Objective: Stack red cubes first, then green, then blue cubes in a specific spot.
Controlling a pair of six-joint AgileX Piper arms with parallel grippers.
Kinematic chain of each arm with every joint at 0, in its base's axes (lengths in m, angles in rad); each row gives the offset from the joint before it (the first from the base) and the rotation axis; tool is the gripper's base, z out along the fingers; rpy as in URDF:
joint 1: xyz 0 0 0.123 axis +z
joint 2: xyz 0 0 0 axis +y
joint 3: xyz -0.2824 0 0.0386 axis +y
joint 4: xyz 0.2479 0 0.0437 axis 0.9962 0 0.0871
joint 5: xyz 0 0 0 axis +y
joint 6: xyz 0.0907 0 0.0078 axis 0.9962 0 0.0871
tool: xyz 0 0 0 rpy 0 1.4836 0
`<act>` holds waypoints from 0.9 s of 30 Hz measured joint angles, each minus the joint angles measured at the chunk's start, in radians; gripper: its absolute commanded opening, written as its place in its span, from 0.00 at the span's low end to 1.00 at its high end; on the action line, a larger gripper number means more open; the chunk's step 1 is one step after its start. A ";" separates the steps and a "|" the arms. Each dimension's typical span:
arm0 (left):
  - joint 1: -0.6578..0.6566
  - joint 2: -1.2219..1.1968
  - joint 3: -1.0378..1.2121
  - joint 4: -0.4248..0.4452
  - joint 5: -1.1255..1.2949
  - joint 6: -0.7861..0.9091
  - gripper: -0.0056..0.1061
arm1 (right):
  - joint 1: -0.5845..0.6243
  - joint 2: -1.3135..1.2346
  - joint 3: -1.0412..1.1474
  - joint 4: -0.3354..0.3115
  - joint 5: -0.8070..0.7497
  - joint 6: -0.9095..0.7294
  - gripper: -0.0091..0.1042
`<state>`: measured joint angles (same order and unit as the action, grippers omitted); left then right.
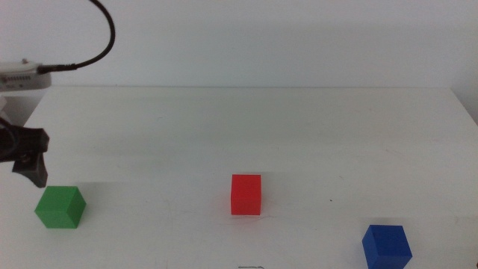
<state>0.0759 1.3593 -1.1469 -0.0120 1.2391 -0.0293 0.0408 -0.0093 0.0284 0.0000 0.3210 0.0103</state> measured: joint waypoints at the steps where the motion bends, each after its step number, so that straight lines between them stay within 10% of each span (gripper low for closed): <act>1: 0.011 0.000 0.004 -0.013 0.000 0.017 0.89 | 0.000 0.000 0.000 0.000 0.000 0.000 0.79; 27: 0.028 0.207 0.009 -0.042 -0.159 0.143 0.89 | 0.000 0.000 0.000 0.000 0.000 0.000 0.79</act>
<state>0.1035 1.5666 -1.1381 -0.0540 1.0803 0.1139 0.0408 -0.0093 0.0284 0.0000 0.3210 0.0103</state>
